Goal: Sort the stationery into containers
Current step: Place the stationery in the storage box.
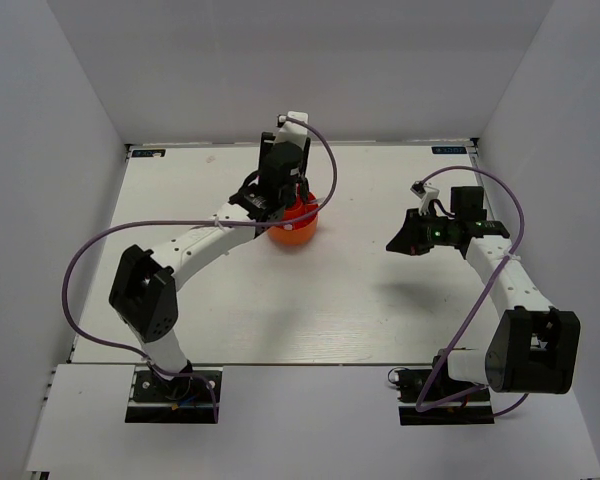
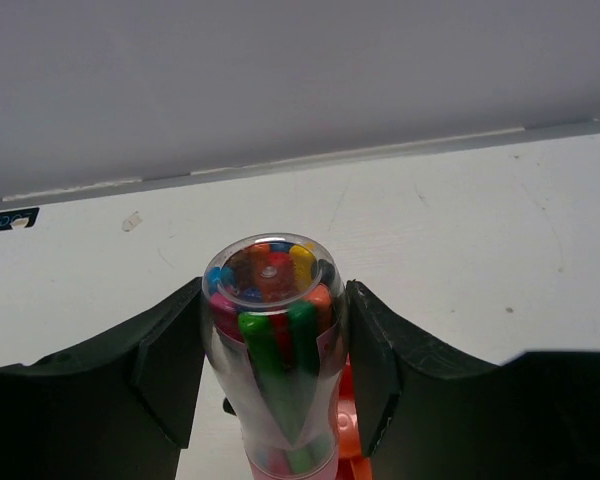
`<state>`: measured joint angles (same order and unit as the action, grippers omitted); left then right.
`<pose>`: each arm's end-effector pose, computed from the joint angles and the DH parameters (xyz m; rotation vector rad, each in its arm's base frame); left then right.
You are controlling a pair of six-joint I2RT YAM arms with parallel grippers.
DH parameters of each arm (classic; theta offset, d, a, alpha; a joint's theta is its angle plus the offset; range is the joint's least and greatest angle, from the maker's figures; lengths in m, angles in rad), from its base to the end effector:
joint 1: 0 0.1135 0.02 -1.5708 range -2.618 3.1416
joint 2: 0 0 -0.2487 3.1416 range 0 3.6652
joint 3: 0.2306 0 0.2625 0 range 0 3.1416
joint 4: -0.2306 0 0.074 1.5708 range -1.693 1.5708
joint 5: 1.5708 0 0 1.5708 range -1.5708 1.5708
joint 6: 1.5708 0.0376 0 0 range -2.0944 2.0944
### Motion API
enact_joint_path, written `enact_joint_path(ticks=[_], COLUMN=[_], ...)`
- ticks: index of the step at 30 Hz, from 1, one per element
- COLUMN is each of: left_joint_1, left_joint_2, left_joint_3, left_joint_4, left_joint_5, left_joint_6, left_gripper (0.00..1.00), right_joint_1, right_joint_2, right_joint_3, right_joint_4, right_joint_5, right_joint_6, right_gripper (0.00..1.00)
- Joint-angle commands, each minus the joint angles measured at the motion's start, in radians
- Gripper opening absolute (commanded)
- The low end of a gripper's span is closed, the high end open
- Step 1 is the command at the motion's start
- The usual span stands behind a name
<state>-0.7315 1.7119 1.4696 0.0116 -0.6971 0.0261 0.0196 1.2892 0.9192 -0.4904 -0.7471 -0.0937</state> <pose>0.3269 -0.2610 0.3331 0.1719 1.7399 0.1131 0.2765 0.0310 0.2389 -0.4593 2.2538 0.8603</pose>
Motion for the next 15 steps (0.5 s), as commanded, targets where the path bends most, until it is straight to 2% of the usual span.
enact_joint_path(ticks=[1,15], left_joint_1=[0.032,0.073], left_joint_2=[-0.02,0.077], left_joint_3=[-0.009,-0.034], left_joint_4=[0.128,0.162], left_joint_5=[0.004,0.044], left_joint_6=[-0.002,-0.104], left_gripper=[0.0,0.0], right_joint_1=[-0.001,-0.006], right_joint_2=[-0.01,-0.005], right_joint_3=[-0.002,-0.003], right_joint_4=[0.033,0.036], right_joint_5=[-0.018,-0.006], right_joint_6=[-0.017,-0.018], right_gripper=[0.0,0.0])
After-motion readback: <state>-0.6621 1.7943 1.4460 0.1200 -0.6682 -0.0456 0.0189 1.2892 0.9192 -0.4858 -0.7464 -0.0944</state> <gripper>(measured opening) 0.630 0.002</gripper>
